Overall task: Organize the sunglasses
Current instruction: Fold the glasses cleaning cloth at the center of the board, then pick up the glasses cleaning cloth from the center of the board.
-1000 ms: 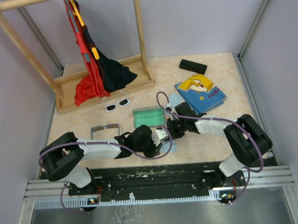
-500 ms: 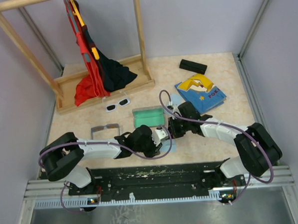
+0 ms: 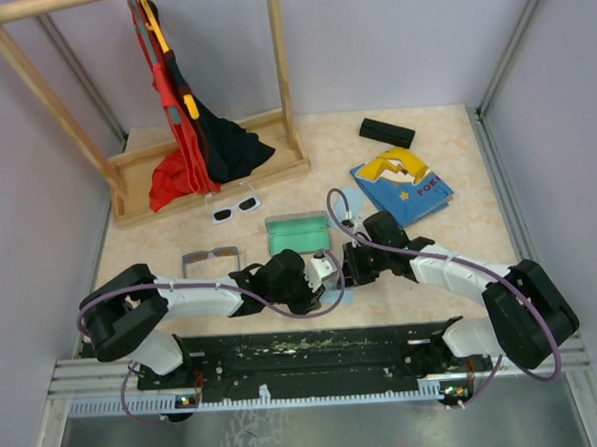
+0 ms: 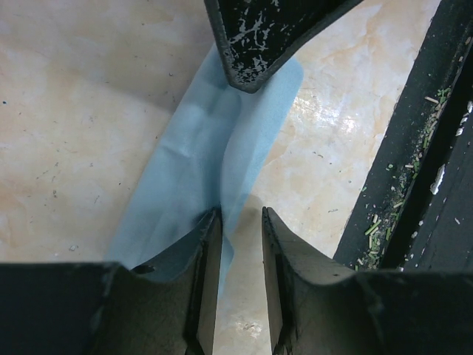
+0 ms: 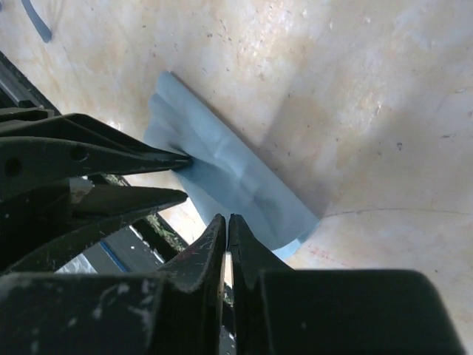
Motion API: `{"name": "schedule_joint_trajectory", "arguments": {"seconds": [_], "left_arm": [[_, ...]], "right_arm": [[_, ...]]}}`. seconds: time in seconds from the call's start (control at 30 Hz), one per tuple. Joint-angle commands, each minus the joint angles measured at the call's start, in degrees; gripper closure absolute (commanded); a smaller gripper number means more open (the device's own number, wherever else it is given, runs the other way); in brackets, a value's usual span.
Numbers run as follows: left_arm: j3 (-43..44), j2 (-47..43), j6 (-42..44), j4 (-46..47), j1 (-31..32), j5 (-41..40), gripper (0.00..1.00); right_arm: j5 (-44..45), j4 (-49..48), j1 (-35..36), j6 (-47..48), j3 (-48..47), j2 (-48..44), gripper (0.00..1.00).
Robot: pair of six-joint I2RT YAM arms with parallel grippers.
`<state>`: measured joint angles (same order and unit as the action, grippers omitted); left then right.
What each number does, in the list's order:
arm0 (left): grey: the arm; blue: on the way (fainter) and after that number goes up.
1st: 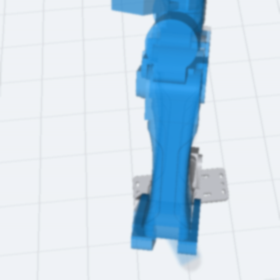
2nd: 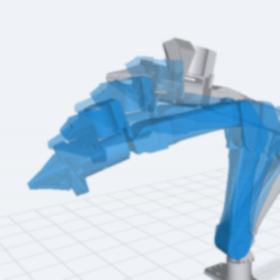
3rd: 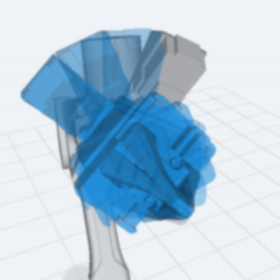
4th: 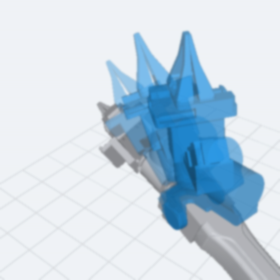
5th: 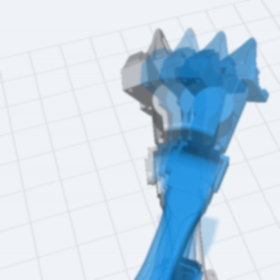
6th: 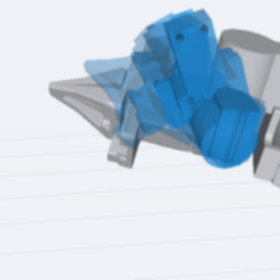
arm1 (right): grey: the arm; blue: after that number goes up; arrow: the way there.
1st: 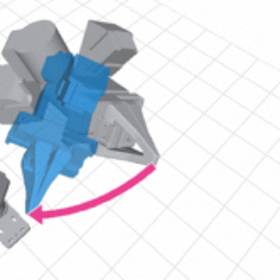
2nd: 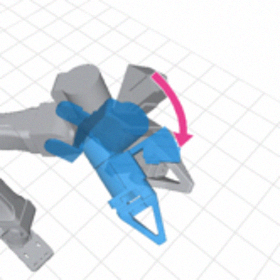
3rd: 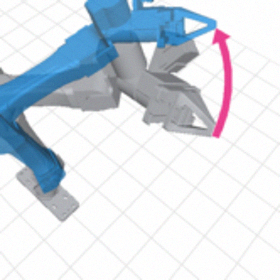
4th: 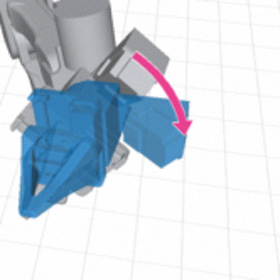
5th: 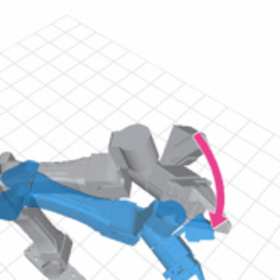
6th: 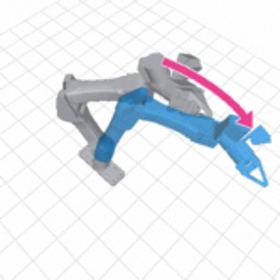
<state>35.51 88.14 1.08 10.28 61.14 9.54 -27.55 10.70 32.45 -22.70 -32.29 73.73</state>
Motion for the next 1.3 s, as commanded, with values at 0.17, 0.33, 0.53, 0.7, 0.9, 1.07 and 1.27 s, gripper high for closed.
{"name": "schedule_joint_trajectory", "arguments": {"seconds": [0.17, 0.33, 0.53, 0.7, 0.9, 1.07, 1.27], "left_arm": [[0.6, -0.3, -0.4, -1.2, 0.3, 0.1, 0.62], [0.0, -3.3, -1.2, -1.4, 0.2, 1.1, 0.59], [-1.1, -9.6, -3.9, -0.9, 0.0, 0.8, 0.49], [-3.2, -14.4, -10.9, 1.2, -3.0, -3.5, 0.44], [-6.4, -13.6, -20.2, 3.3, -9.3, -4.0, 0.46], [-7.8, -11.6, -23.7, 5.0, -9.7, -5.1, 0.45], [-8.5, -10.0, -28.6, 7.4, -9.8, -7.2, 0.44]], "right_arm": [[1.6, 2.2, -0.3, -0.8, 1.7, -2.3, 0.77], [5.6, 4.1, -0.3, -1.9, 1.8, -5.7, 0.75], [15.3, 4.9, -0.3, -6.1, 2.8, -15.4, 0.68], [22.8, 2.8, 0.3, -15.1, 7.9, -23.3, 0.62], [26.5, -0.8, 3.6, -21.8, 13.0, -27.4, 0.6], [23.9, -5.4, 4.2, -23.0, 15.1, -25.4, 0.59], [24.7, -9.9, 4.4, -25.5, 16.6, -22.6, 0.59]]}}
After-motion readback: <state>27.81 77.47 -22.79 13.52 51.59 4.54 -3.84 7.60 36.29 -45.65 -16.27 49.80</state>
